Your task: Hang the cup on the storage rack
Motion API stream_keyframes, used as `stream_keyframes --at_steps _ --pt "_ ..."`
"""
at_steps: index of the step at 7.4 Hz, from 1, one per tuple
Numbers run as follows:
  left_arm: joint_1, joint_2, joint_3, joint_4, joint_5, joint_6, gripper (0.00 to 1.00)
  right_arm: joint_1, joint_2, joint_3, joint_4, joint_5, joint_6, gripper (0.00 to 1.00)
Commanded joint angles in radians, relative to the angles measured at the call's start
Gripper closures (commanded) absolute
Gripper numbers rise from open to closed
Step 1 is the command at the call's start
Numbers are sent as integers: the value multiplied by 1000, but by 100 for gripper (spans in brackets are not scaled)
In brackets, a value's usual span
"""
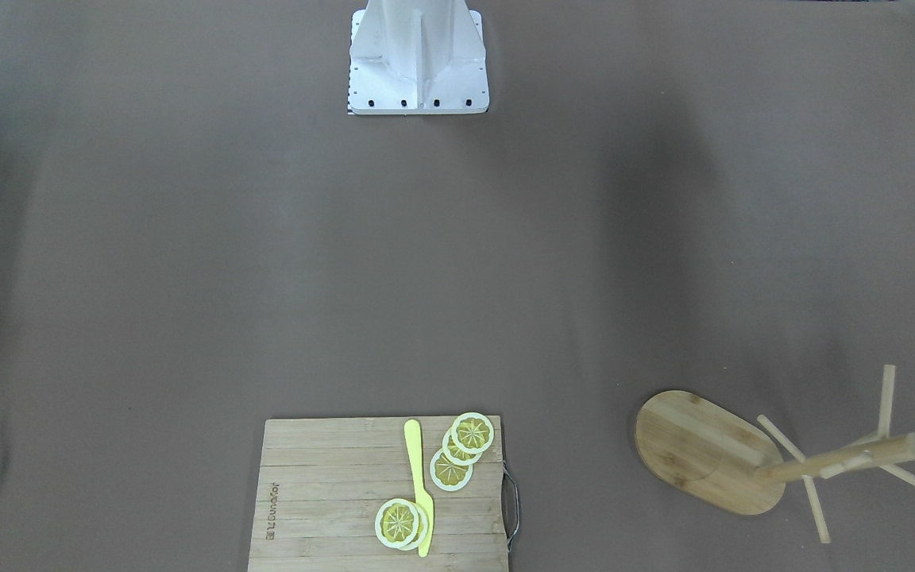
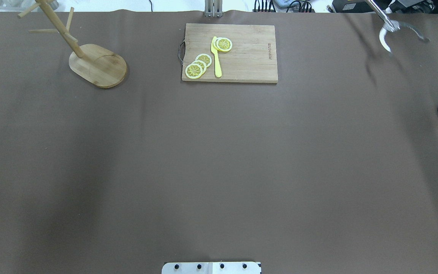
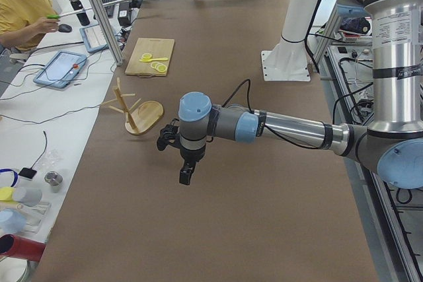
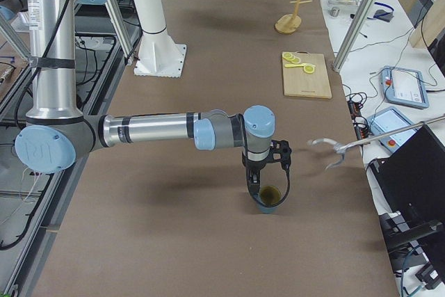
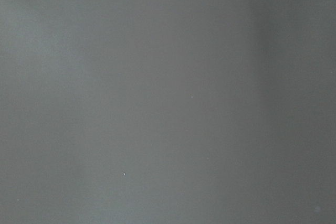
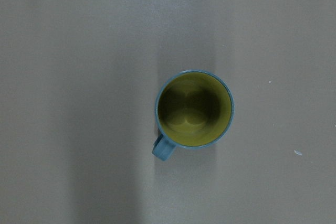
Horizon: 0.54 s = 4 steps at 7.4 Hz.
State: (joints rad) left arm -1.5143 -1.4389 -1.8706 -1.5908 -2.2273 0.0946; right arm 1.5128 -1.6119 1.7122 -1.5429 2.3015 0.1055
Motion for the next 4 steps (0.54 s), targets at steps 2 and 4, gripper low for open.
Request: stream_keyframes --at_steps 2,4 --pt "3 2 -9 -14 0 -2 2 1 -10 7 1 4 3 0" --pt "0 9 -9 -14 6 -3 2 1 -11 3 1 6 2 0"
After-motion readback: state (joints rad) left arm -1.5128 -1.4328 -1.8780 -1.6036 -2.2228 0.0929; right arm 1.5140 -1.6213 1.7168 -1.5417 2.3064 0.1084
